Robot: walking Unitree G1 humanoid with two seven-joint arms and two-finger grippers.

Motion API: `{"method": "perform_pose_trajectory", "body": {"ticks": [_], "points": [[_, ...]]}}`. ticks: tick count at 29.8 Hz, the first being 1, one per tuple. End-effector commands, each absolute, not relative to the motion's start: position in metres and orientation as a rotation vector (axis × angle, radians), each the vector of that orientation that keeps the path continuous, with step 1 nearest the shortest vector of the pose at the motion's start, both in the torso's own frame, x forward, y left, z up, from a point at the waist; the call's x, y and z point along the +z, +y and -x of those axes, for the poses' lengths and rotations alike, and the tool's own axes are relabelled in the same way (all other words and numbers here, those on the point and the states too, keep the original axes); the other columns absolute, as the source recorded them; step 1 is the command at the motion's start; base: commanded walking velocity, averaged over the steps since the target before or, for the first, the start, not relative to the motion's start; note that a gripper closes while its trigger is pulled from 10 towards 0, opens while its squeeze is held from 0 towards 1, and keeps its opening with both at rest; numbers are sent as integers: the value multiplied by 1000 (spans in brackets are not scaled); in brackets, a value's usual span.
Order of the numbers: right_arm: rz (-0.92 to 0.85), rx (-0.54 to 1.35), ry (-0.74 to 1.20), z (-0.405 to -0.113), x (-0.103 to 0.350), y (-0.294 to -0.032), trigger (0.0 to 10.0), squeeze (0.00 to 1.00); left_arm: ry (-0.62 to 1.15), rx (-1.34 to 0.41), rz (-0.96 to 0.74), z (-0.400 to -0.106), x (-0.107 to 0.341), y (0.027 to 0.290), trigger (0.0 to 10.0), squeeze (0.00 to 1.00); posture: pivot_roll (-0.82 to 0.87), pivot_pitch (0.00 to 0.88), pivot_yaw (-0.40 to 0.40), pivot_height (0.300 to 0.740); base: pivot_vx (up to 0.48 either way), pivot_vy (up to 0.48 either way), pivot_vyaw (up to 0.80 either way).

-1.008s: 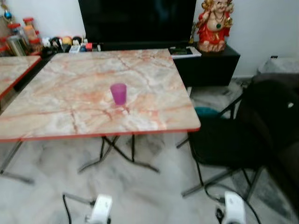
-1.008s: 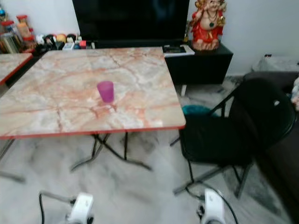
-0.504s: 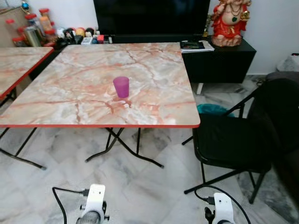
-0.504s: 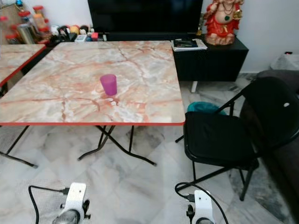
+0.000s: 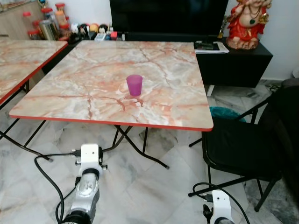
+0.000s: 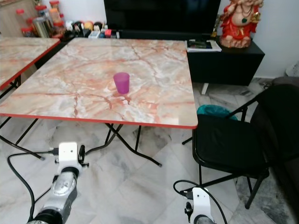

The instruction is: Setting the table

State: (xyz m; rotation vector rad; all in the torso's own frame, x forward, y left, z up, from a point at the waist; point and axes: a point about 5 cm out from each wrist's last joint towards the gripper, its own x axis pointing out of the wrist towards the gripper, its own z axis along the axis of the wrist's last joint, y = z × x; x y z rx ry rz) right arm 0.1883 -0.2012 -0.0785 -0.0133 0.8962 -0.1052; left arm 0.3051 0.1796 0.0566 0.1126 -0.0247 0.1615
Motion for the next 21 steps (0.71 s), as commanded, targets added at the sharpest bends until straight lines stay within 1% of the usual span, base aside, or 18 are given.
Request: {"method": "perform_pose_trajectory", "body": {"ticks": [1, 3, 4, 5, 8, 9, 10, 11, 21], "points": [[18, -92, 895, -193, -77, -200, 10000, 0, -117, 154, -128, -317, 79, 176, 10000, 0, -75, 0, -57, 736, 0, 0, 0], [17, -82, 890, -196, -76, -198, 10000, 0, -188, 171, -108, -330, 101, 175, 10000, 0, -75, 0, -57, 736, 0, 0, 0], [18, -76, 887, -198, -75, -196, 10000, 0, -255, 168, -96, -340, 121, 172, 10000, 0, -68, 0, -59, 736, 0, 0, 0], [18, -74, 887, -198, -75, -196, 10000, 0, -281, 165, -94, -344, 130, 170, 10000, 0, -68, 0, -59, 736, 0, 0, 0], [18, -72, 885, -199, -74, -195, 10000, 0, -301, 163, -94, -346, 136, 169, 10000, 0, -66, 0, -58, 736, 0, 0, 0], [17, -69, 883, -200, -74, -194, 10000, 0, -328, 148, -87, -351, 147, 165, 10000, 0, -74, 0, -46, 736, 345, 0, 0], [17, -69, 883, -200, -74, -194, 10000, 0, -328, 148, -87, -351, 147, 165, 10000, 0, -74, 0, -46, 736, 345, 0, 0], [15, -65, 880, -201, -74, -191, 10000, 0, -354, 115, -75, -358, 159, 159, 10000, 0, -76, 0, -43, 736, 345, 0, 0], [27, -71, 909, -190, -79, -195, 10000, 0, -317, 13, -5, -359, 157, 141, 10000, 0, -80, 0, -39, 736, 280, 0, 0]]}}
